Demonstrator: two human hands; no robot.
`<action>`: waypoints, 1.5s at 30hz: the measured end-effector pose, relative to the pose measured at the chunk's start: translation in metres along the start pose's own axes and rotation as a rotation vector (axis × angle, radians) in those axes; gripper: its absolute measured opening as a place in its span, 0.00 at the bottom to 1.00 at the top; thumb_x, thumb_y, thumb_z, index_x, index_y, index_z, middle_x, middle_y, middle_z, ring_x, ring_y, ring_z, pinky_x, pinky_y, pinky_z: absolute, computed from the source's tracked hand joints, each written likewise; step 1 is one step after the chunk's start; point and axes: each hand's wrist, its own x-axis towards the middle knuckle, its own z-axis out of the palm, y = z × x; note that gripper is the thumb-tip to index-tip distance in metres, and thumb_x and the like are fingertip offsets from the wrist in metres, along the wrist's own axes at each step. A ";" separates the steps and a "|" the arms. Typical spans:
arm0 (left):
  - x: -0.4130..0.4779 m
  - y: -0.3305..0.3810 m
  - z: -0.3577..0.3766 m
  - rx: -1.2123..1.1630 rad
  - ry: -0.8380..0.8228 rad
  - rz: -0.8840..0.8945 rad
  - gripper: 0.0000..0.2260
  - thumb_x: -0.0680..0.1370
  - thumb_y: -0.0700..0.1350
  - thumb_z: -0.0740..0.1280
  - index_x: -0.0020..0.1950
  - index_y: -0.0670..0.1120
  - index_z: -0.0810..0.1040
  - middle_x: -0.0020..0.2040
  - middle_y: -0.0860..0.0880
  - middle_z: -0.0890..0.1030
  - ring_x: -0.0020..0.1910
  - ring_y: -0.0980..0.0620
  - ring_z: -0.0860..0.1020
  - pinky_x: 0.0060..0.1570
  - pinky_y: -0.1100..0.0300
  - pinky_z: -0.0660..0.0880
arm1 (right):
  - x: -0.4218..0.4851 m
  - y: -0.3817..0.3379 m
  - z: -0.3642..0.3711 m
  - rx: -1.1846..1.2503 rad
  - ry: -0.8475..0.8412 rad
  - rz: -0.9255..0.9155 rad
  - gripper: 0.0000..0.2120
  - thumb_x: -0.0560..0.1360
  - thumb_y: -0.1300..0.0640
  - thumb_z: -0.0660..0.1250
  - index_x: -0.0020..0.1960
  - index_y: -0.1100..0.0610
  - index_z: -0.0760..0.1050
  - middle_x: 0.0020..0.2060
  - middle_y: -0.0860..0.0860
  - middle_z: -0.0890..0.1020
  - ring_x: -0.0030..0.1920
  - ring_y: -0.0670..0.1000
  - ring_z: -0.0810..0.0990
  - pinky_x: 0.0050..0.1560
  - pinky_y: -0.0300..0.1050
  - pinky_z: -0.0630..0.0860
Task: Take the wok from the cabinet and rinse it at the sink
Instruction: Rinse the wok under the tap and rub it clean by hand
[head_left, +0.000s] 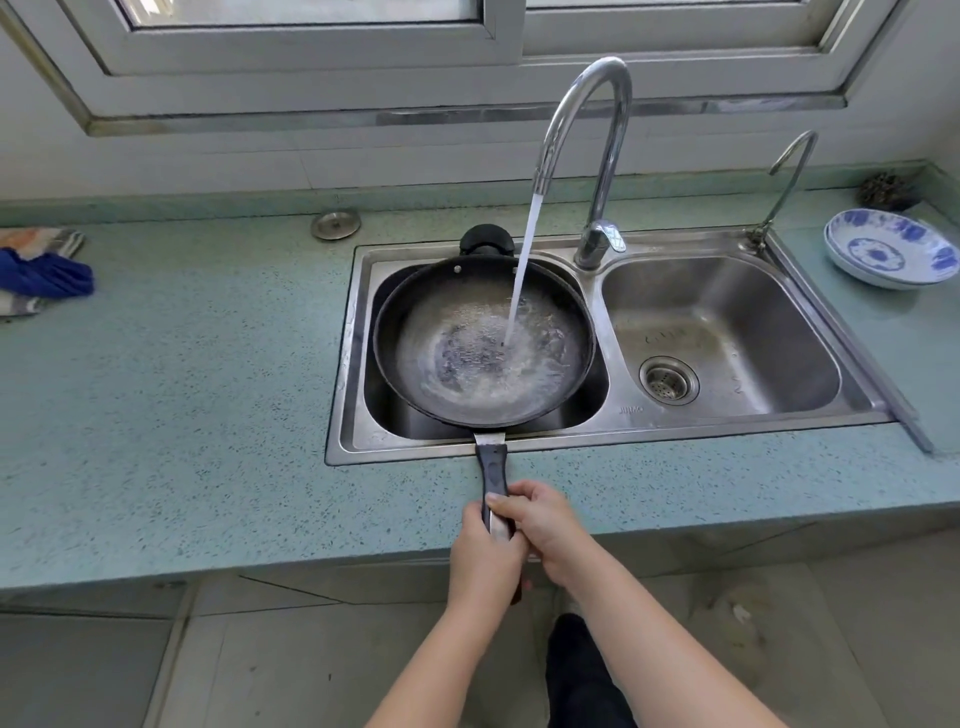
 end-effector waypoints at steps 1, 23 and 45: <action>0.000 0.001 0.000 0.008 0.001 0.004 0.09 0.74 0.47 0.65 0.51 0.44 0.71 0.40 0.44 0.79 0.37 0.39 0.81 0.36 0.48 0.78 | 0.001 0.000 0.000 -0.008 0.004 0.000 0.10 0.73 0.63 0.68 0.54 0.63 0.74 0.36 0.53 0.79 0.34 0.48 0.78 0.30 0.38 0.73; 0.002 -0.009 -0.016 -0.369 -0.156 -0.043 0.05 0.72 0.33 0.62 0.44 0.42 0.71 0.25 0.47 0.72 0.16 0.51 0.68 0.20 0.64 0.65 | 0.000 0.001 -0.010 0.083 -0.125 -0.003 0.01 0.76 0.61 0.65 0.46 0.58 0.73 0.41 0.56 0.79 0.37 0.52 0.78 0.36 0.40 0.77; -0.003 0.001 -0.026 -0.933 -0.413 -0.267 0.10 0.64 0.37 0.61 0.45 0.45 0.68 0.22 0.51 0.66 0.13 0.58 0.63 0.13 0.72 0.59 | 0.012 -0.013 0.008 0.628 -0.306 0.096 0.11 0.80 0.58 0.55 0.48 0.62 0.73 0.35 0.53 0.86 0.37 0.51 0.86 0.47 0.43 0.76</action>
